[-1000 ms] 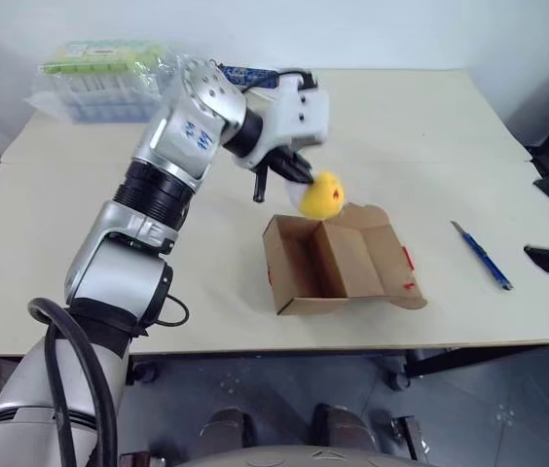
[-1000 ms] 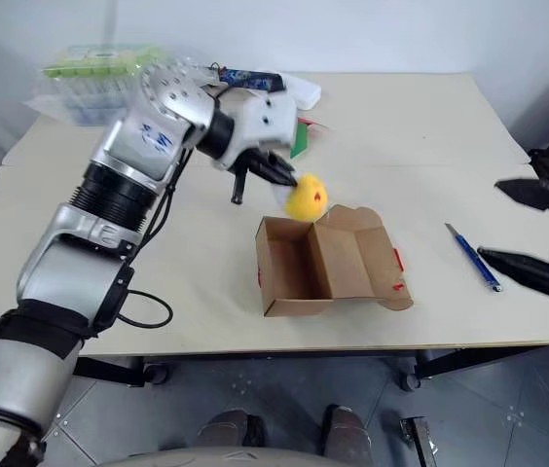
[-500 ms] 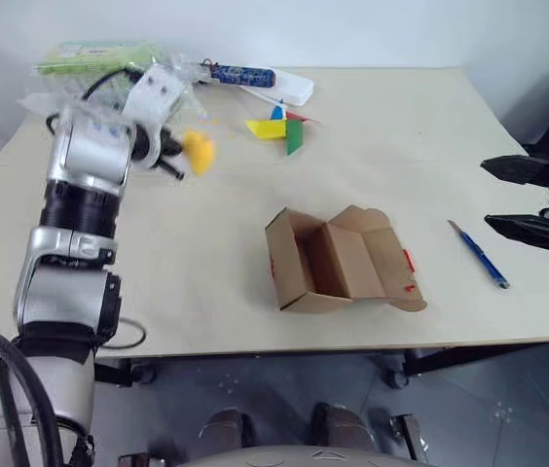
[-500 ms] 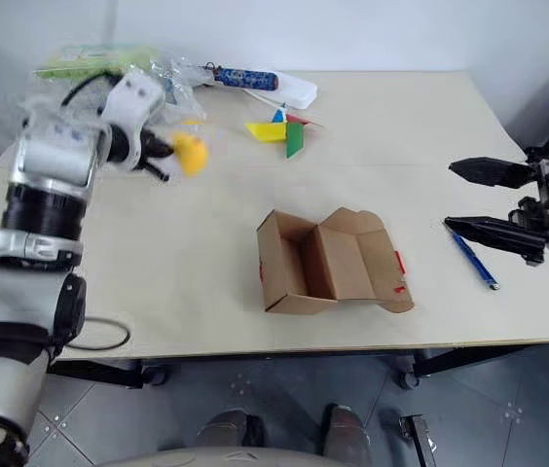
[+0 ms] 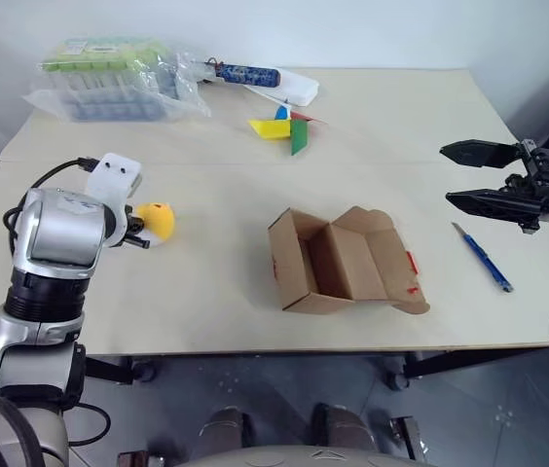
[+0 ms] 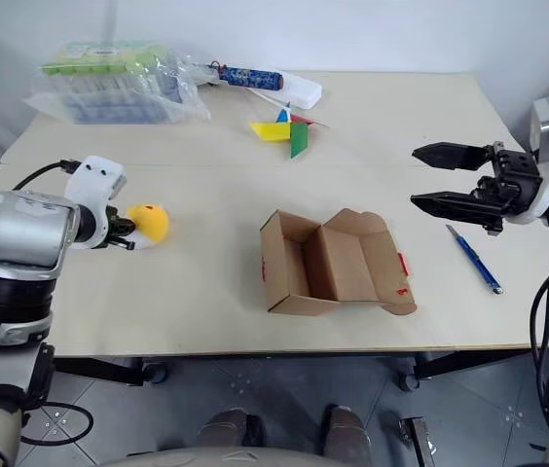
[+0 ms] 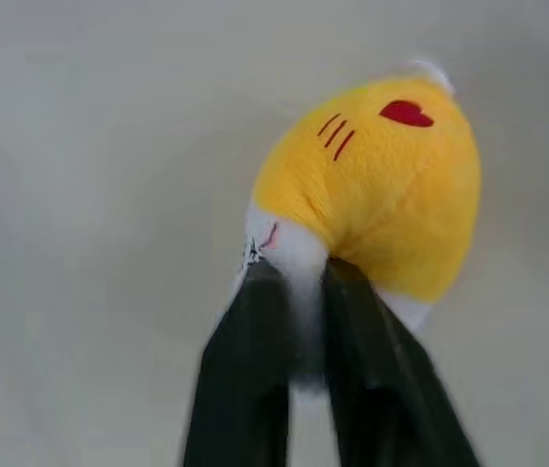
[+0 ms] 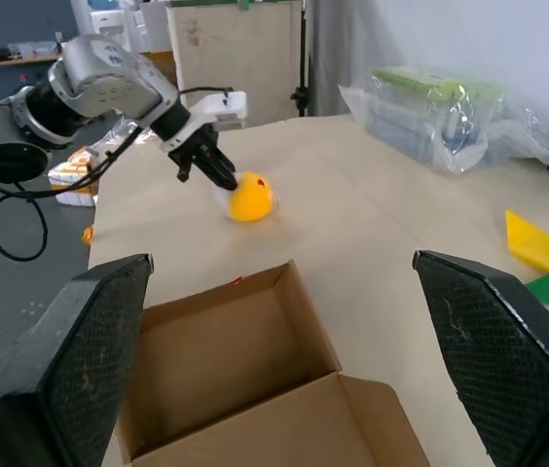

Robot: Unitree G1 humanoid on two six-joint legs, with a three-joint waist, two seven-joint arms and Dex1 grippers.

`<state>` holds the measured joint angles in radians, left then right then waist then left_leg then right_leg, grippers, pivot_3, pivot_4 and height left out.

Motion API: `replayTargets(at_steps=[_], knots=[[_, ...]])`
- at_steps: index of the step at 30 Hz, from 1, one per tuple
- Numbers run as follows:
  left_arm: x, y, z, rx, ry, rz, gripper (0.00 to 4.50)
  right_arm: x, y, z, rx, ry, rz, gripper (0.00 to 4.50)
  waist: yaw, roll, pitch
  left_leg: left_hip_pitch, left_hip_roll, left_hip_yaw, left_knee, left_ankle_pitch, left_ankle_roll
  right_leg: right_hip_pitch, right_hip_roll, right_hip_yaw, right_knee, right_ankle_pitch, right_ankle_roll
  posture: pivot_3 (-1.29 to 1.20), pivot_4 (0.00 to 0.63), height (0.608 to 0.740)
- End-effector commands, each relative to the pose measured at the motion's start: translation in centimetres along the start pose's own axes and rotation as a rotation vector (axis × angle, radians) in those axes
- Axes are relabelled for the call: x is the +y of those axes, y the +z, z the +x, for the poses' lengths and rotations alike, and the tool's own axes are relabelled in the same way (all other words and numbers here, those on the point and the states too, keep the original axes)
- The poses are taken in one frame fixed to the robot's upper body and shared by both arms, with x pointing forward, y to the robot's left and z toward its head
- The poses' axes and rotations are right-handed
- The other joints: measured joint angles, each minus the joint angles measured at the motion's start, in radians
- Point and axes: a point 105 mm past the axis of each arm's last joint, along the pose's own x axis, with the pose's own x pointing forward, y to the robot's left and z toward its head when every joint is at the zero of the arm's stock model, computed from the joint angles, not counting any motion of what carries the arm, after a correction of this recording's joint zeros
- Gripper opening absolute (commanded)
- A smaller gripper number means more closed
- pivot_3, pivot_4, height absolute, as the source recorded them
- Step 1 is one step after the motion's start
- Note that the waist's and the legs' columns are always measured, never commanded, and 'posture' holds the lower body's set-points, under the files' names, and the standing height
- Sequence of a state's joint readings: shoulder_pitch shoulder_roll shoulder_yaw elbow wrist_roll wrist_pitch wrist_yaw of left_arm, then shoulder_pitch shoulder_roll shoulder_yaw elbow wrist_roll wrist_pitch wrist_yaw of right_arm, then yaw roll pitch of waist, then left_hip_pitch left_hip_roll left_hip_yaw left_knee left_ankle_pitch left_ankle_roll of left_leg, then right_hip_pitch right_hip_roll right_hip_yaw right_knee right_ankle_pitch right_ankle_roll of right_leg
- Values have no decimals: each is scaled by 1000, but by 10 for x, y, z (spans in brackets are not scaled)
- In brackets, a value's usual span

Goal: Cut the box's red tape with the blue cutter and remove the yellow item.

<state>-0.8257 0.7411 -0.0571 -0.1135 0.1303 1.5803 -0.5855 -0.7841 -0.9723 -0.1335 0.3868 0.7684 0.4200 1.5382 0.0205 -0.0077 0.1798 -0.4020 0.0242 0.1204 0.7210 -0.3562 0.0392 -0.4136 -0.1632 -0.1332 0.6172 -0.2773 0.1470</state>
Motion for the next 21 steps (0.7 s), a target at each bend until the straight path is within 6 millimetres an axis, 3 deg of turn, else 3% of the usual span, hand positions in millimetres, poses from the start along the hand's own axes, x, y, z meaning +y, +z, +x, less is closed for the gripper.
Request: replayTargets(at_steps=[1, 6, 10, 17, 21], knots=[[7, 0, -9, -18, 34, -8, 1912, 9, 13, -4, 2, 72, -55, 4500, 1, 0, 0, 0, 0, 0, 0, 0, 0, 0, 0, 0, 0, 0, 0, 0, 150, 740], [15, 4, -19, -43, 40, -18, 3190, 10, 13, -5, 7, 72, -57, 4500, 1, 0, 0, 0, 0, 0, 0, 0, 0, 0, 0, 1, 0, 0, 0, 0, 150, 740], [20, 13, -37, -110, -40, -24, 4351, 12, 15, -8, 11, 65, -67, 4500, -1, 0, 0, 0, 1, 0, 0, 0, -1, 0, 0, 1, 0, 0, 0, 0, 150, 740], [25, 29, -84, -344, -261, 140, 4468, 14, 16, -21, 25, 23, -83, 4500, -3, 1, 0, 1, 4, 0, 0, -1, -2, -1, 1, 1, 0, 0, -1, 0, 150, 740], [-10, 26, -109, -576, -569, 287, 4468, 16, 13, -30, 44, -5, -90, 4500, -1, 1, 0, 2, 4, 1, -1, -1, -2, -1, 1, 1, 0, -1, -1, 0, 150, 740]])
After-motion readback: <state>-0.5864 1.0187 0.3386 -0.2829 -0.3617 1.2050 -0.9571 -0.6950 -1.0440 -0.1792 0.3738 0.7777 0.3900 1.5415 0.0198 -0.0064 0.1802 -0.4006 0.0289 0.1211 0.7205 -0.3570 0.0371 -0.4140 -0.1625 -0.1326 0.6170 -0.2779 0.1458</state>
